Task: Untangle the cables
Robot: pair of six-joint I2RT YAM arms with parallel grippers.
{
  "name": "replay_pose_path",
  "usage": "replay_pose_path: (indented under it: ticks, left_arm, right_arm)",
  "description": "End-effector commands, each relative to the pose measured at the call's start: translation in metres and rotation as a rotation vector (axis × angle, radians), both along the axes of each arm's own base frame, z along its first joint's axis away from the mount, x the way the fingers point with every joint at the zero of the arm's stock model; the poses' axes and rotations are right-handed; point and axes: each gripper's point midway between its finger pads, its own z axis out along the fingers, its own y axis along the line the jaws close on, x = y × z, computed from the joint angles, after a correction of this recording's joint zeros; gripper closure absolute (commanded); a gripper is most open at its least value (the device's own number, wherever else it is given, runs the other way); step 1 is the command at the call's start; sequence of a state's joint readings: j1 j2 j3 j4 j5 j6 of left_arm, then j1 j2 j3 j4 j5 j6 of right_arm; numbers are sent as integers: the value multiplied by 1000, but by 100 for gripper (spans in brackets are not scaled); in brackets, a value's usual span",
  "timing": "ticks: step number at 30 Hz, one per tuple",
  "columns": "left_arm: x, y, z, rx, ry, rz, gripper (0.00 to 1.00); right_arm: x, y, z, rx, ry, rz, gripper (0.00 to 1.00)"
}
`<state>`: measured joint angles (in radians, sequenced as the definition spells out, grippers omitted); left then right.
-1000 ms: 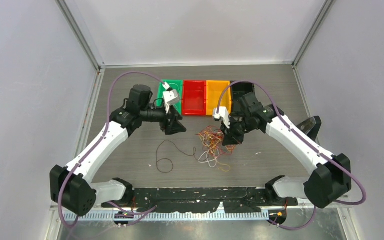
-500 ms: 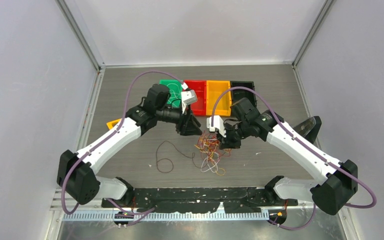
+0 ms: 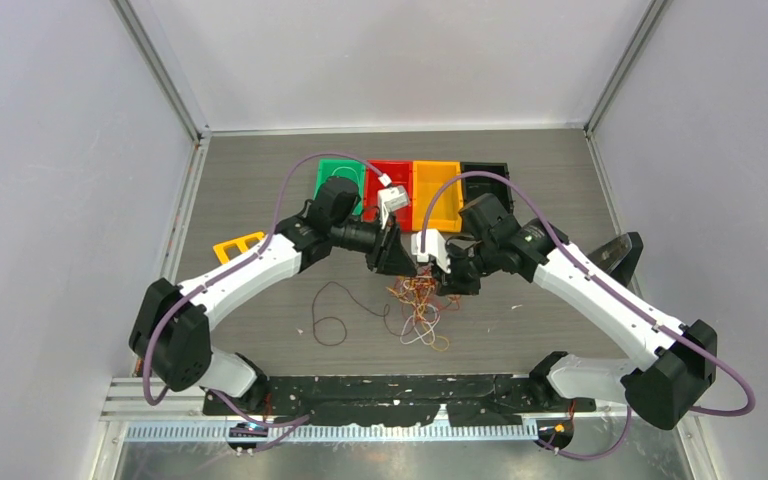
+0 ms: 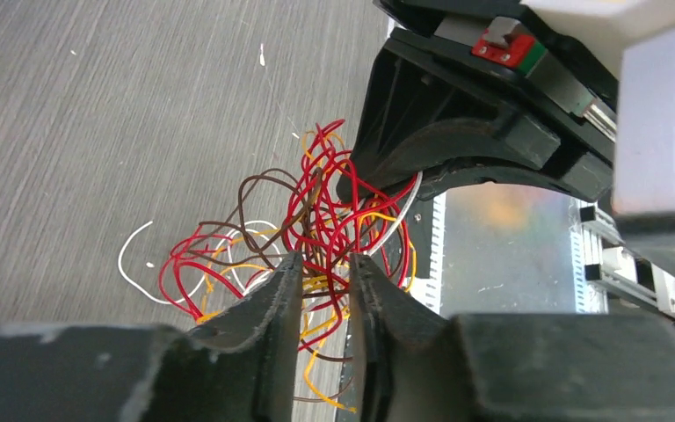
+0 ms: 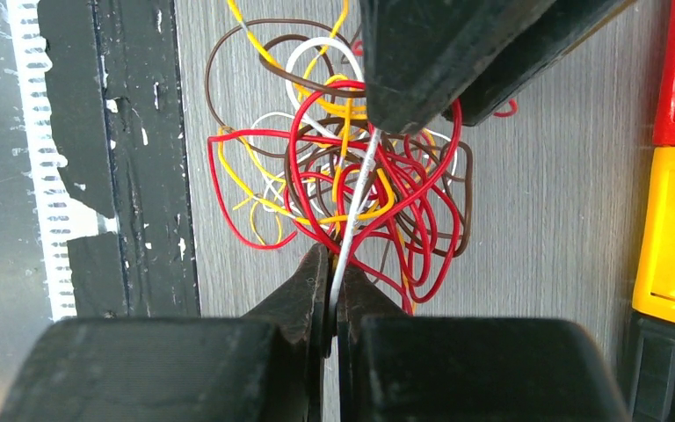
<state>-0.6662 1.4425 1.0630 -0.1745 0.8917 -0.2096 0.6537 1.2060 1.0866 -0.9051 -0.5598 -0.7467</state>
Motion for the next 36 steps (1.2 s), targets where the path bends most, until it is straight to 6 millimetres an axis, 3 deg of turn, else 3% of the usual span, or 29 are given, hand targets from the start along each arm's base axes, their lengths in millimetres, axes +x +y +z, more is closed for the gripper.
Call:
replay_pose_path:
  ticks: [1, 4, 8, 16, 20, 22, 25, 26, 27, 28, 31, 36]
  left_arm:
    - [3, -9, 14, -65, 0, 0, 79]
    - [1, -11, 16, -76, 13, -14, 99]
    - [1, 0, 36, -121, -2, 7, 100]
    - [19, 55, 65, -145, -31, 163, 100]
    - [16, 67, 83, -199, -23, 192, 100]
    - [16, 68, 87, -218, -13, 212, 100]
    - [20, 65, 95, -255, 25, 245, 100]
    - [22, 64, 96, -263, 36, 253, 100]
    - [24, 63, 98, -268, 45, 264, 100]
    - [27, 62, 100, -272, 52, 272, 100]
    - [31, 61, 111, -283, 47, 281, 100]
    - [33, 61, 128, -299, 33, 293, 100]
  right_arm:
    - [7, 9, 24, 57, -66, 5, 94]
    - [9, 8, 22, 54, -68, -10, 94]
    - [18, -5, 5, -17, -75, -79, 90]
    - [34, -55, -43, -141, 79, -240, 81]
    - [50, -79, -64, -196, 106, -322, 62]
    - [58, -83, -61, -180, 132, -356, 47]
    - [60, -61, -28, -11, 196, -396, 30]
    - [70, -51, -15, 62, 165, -403, 18]
    - [66, -39, 4, 158, 195, -432, 7]
    - [79, -29, 14, 241, 140, -435, 2]
    - [85, -10, 40, 409, 115, -516, 4]
    - [85, 32, 37, 483, 137, -498, 5]
